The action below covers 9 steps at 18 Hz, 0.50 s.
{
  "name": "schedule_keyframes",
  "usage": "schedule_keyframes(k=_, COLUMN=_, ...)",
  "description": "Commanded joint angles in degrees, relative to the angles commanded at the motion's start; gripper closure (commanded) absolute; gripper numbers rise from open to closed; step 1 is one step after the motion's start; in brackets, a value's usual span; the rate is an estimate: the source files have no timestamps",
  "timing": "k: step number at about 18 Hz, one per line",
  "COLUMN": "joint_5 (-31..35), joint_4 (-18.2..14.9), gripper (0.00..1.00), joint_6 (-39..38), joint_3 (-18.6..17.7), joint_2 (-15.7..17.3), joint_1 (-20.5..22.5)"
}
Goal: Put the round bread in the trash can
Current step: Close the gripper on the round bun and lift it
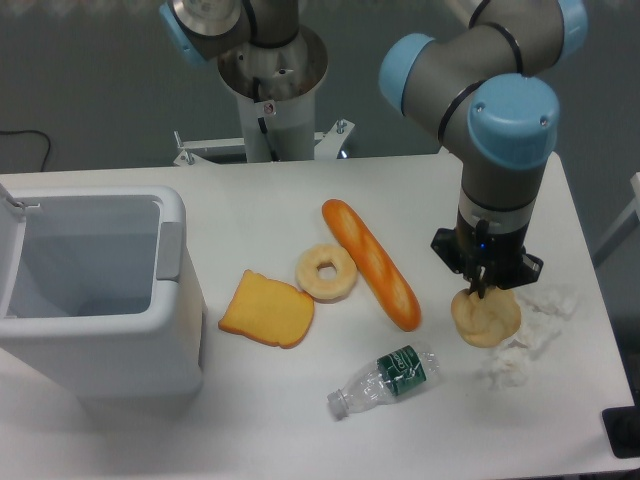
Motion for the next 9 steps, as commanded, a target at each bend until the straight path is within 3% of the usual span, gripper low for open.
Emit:
schedule_keyframes(k=5, joint_5=-2.01, joint_4=-2.10, gripper=1.00, joint_6=-1.40, joint_3=0.00, joint_2=3.51, joint_1=-0.96)
schedule_keyframes(k=9, joint_5=-5.97, joint_4=-2.64, gripper=1.00, joint_6=-8.94, joint_3=-2.37, joint_2=9.31, joint_1=-5.17)
